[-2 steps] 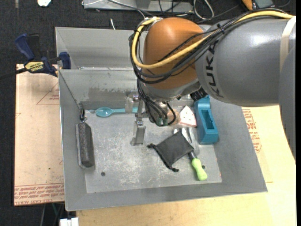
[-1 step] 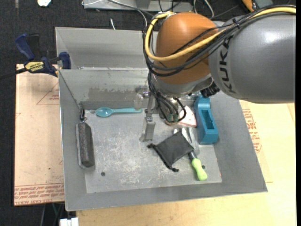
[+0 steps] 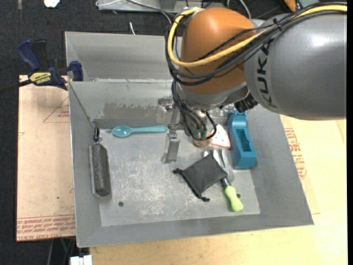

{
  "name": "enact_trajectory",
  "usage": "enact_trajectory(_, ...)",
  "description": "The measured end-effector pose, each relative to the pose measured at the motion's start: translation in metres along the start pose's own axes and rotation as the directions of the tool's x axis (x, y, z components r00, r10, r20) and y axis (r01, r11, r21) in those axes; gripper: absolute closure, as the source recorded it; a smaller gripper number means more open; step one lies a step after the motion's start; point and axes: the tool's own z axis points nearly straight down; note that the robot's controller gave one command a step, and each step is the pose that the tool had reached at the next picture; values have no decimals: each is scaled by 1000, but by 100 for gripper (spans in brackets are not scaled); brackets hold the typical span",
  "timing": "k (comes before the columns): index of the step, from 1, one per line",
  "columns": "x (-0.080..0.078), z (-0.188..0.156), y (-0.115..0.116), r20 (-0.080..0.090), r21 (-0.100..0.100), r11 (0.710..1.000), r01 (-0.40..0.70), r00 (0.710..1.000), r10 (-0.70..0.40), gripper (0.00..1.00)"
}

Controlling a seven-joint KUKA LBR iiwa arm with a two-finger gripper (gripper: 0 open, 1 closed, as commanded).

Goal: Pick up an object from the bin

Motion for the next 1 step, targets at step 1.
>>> enact_trajectory(1,2,-4,-41,0,-2,1000,-7,1000,7,0)
